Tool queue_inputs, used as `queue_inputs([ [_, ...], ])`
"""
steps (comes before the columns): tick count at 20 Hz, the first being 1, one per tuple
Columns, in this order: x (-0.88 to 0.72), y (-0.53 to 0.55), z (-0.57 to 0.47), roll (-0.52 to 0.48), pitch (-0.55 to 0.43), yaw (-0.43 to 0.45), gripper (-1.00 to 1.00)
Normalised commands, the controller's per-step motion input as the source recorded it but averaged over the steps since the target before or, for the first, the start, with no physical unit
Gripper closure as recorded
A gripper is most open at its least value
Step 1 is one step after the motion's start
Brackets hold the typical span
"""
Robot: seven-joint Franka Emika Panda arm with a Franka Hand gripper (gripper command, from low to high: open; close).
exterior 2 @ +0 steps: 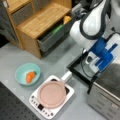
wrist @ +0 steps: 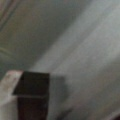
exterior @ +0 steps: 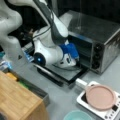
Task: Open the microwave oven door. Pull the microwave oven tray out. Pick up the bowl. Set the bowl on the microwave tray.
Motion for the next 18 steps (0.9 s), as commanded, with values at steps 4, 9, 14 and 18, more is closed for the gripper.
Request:
queue_inputs([
  [4,0.14,-0.56,-0.05,-0.033,-0.060,0.041,1.00],
  [9,0.17,-0.47,-0.08,-0.008,-0.047,0.072,1.00],
  [14,0.17,-0.42,-0.08,0.006,-0.035,0.082,1.00],
  [18,0.18,-0.49,-0.06,-0.023,-0.027,0.105,1.00],
])
